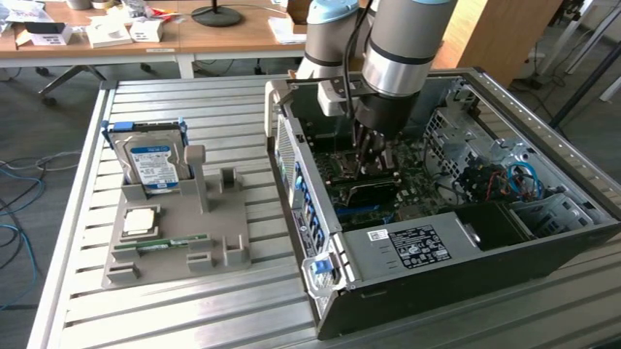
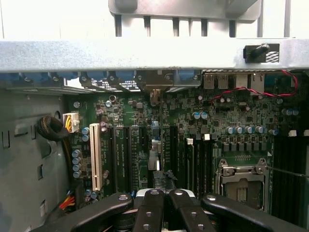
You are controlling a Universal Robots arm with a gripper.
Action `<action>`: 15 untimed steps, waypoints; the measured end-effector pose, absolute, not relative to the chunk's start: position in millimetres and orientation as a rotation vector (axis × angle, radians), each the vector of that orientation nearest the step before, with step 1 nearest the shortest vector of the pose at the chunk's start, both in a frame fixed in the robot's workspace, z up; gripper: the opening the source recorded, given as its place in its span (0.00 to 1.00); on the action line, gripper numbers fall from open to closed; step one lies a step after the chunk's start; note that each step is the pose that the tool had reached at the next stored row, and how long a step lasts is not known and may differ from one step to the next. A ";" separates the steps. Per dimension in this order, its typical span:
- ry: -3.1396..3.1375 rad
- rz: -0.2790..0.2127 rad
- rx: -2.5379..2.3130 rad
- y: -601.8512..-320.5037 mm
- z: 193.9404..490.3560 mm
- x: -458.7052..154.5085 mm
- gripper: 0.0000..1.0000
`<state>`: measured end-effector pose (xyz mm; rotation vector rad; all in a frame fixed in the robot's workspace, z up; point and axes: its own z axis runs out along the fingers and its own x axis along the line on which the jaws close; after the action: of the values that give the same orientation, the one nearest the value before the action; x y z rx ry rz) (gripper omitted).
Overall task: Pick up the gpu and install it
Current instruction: 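Press down on the gpu until it lock into place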
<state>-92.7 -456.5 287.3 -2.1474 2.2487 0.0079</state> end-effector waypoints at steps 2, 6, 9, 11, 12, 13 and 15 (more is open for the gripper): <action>2.249 0.008 -2.147 -456.5 287.2 -93.2 0.11; 2.248 0.008 -2.148 -456.5 287.3 -93.5 0.11; 2.249 0.008 -2.147 -456.5 285.2 -93.6 0.11; 2.249 0.008 -2.148 -456.5 285.0 -93.6 0.11; 2.249 0.008 -2.147 -456.5 284.8 -93.6 0.11; 2.249 0.008 -2.147 -456.5 284.7 -93.6 0.11; 2.249 0.008 -2.147 -456.5 284.0 -93.6 0.11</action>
<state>-93.6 -456.5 284.0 -2.1475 2.2487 0.0079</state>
